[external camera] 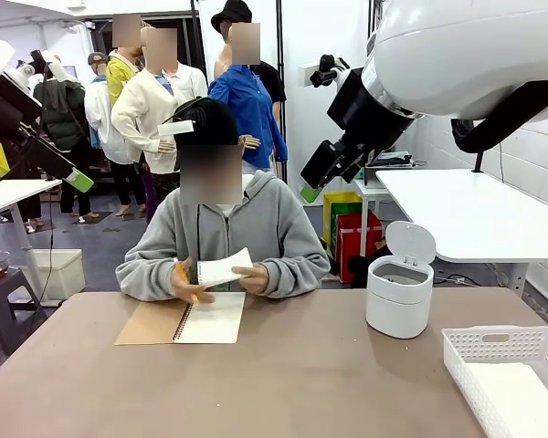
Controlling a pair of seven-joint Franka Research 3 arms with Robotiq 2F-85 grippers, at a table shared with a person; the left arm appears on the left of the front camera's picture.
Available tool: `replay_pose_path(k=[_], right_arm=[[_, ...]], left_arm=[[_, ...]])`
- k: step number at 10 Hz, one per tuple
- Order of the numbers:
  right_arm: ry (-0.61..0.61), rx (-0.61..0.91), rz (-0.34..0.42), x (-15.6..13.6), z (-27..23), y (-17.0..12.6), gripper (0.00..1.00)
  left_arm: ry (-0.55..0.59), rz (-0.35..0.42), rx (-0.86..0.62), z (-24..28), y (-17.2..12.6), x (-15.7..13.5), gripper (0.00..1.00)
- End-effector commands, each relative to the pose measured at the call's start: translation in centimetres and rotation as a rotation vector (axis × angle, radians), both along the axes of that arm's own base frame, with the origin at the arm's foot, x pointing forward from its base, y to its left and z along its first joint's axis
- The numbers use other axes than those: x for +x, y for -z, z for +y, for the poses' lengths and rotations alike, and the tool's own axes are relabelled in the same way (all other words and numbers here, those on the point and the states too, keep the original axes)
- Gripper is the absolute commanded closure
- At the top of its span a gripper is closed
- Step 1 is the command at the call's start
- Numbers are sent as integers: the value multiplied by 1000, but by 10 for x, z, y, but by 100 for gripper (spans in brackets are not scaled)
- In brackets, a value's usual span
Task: Sort the paper based on its condition.
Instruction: If a person hands you a paper, place it in the Organizing basket , and if it's crumpled, put it in the Trash can.
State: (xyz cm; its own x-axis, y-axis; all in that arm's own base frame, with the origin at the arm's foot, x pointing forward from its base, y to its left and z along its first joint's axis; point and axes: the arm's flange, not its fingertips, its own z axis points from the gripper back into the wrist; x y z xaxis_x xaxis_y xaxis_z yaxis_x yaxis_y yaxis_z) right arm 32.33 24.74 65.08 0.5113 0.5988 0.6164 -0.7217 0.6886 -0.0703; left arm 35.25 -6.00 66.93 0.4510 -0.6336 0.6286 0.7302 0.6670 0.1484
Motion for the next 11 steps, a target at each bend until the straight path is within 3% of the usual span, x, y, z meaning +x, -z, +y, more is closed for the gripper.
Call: replay_pose_path(k=[1,11], right_arm=[[-6,1,5,2,0,2,0],[-6,1,5,2,0,2,0]], left_arm=[[-3,-13,-3,0,-2,0,0],[-3,-13,-3,0,-2,0,0]])
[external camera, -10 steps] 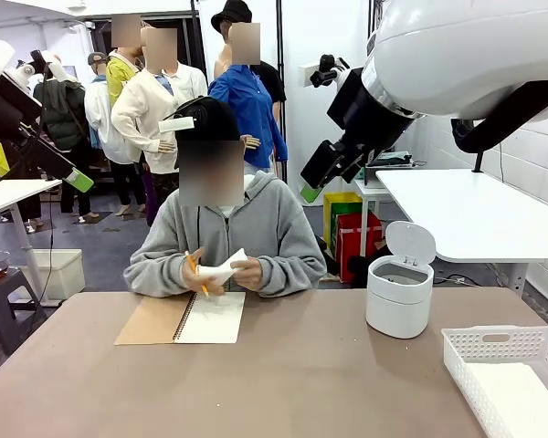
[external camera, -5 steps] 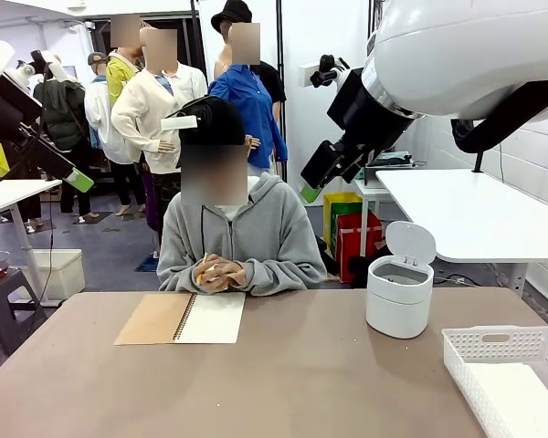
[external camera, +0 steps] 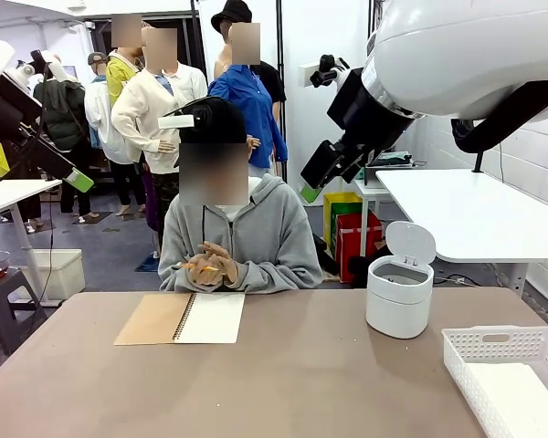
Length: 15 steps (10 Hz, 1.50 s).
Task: Sort the paper based on its condition.
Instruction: If a person hands you a paper, place it in the Organizing basket , and if it's crumpled, put it in the Trash can.
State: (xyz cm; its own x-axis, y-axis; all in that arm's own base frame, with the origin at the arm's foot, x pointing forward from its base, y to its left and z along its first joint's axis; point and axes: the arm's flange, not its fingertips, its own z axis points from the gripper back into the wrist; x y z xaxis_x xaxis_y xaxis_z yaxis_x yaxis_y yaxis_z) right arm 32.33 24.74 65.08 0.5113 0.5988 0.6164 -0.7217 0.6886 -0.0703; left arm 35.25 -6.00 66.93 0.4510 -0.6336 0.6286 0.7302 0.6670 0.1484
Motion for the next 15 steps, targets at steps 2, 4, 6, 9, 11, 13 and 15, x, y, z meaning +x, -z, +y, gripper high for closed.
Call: replay_pose_path(k=[2,4,6,9,11,13,15], right_arm=[[-6,1,5,2,0,2,0],[-6,1,5,2,0,2,0],[-6,1,5,2,0,2,0],[-6,1,5,2,0,2,0],[-6,1,5,2,0,2,0],[-6,1,5,2,0,2,0],[-6,1,5,2,0,2,0]], left_arm=[[-3,-13,-3,0,-2,0,0],[-3,-13,-3,0,-2,0,0],[-3,-13,-3,0,-2,0,0],[-3,-13,-3,0,-2,0,0],[-3,-13,-3,0,-2,0,0],[-3,-13,-3,0,-2,0,0],[-3,-13,-3,0,-2,0,0]])
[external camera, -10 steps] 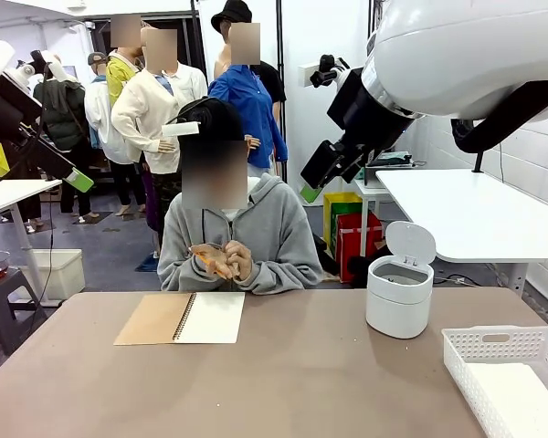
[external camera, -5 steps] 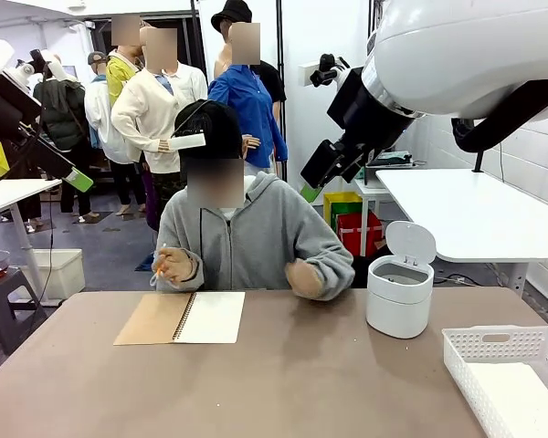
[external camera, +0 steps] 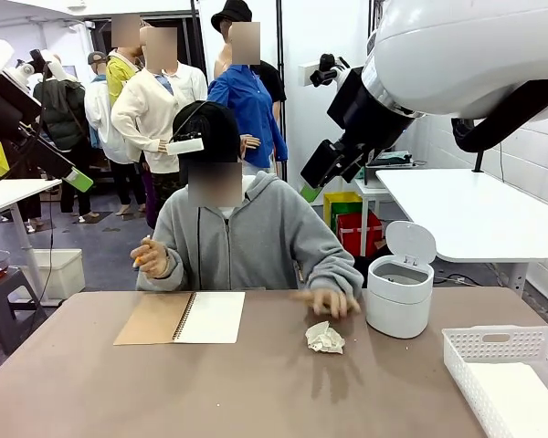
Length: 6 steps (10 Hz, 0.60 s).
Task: Sort the paper based on its condition.
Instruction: If a person hands you a paper, place it in the Organizing basket , and if it's crumpled, put it in the Trash can.
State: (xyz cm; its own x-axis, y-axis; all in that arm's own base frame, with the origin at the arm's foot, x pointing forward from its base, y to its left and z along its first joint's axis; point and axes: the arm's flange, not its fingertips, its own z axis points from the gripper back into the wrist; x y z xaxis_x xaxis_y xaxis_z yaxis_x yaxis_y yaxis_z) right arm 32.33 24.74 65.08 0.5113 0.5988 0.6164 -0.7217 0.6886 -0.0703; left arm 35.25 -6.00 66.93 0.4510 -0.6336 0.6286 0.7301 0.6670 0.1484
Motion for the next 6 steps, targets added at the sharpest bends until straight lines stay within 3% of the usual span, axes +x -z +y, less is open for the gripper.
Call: replay_pose_path(k=[1,6], right_arm=[[-6,1,5,2,0,2,0],[0,0,0,0,0,0,0]], left_arm=[[-3,-13,-3,0,-2,0,0],[-3,-13,-3,0,-2,0,0]])
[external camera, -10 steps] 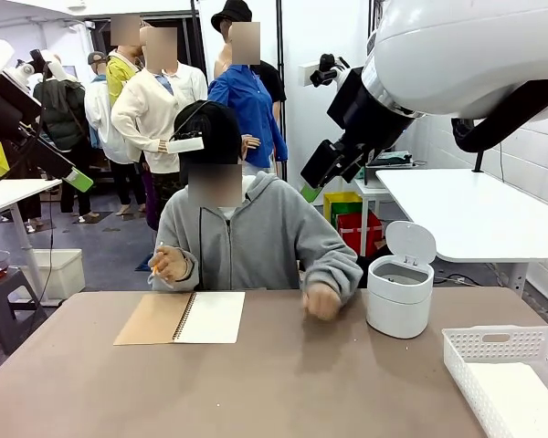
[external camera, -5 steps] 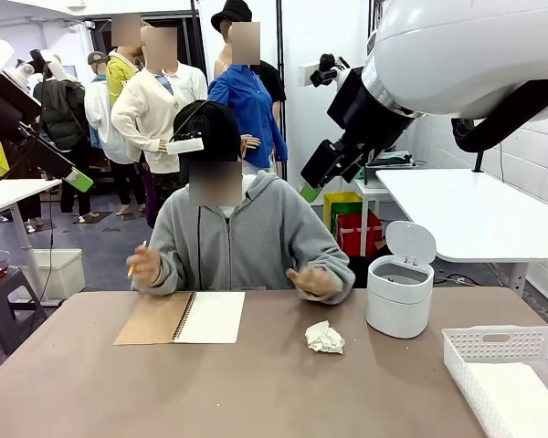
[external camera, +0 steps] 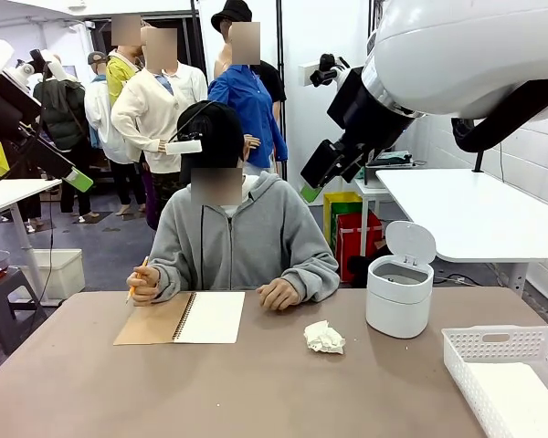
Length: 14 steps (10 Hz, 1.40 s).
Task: Sort the paper based on its condition.
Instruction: If a person hands you a paper, place it in the Organizing basket , and if it's crumpled, put it in the Trash can.
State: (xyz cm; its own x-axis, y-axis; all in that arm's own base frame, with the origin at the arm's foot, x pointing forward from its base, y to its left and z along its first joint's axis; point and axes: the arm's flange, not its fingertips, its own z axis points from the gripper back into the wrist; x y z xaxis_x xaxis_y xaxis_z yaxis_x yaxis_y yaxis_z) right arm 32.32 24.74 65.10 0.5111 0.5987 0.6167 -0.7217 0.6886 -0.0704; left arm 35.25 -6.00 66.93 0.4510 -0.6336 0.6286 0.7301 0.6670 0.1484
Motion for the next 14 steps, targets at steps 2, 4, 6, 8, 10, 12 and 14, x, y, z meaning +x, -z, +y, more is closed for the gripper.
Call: replay_pose_path(k=[2,4,6,8,10,12,14], right_arm=[[-51,-70,112,23,0,25,0],[-81,-103,204,51,3,54,0],[-92,-139,260,74,1,81,0],[-88,-143,305,99,-2,116,0],[-78,-121,302,116,-5,143,0],[-53,-160,321,107,-6,139,0],[-53,-160,321,107,-6,139,0]], left_arm=[[-3,-13,-3,0,-2,0,0],[-3,-13,-3,0,-2,0,0],[-3,-13,-3,0,-2,0,0],[-3,-13,-3,0,-2,0,0],[-3,-13,-3,0,-2,0,0],[-3,-13,-3,0,-2,0,0],[-3,-13,-3,0,-2,0,0]])
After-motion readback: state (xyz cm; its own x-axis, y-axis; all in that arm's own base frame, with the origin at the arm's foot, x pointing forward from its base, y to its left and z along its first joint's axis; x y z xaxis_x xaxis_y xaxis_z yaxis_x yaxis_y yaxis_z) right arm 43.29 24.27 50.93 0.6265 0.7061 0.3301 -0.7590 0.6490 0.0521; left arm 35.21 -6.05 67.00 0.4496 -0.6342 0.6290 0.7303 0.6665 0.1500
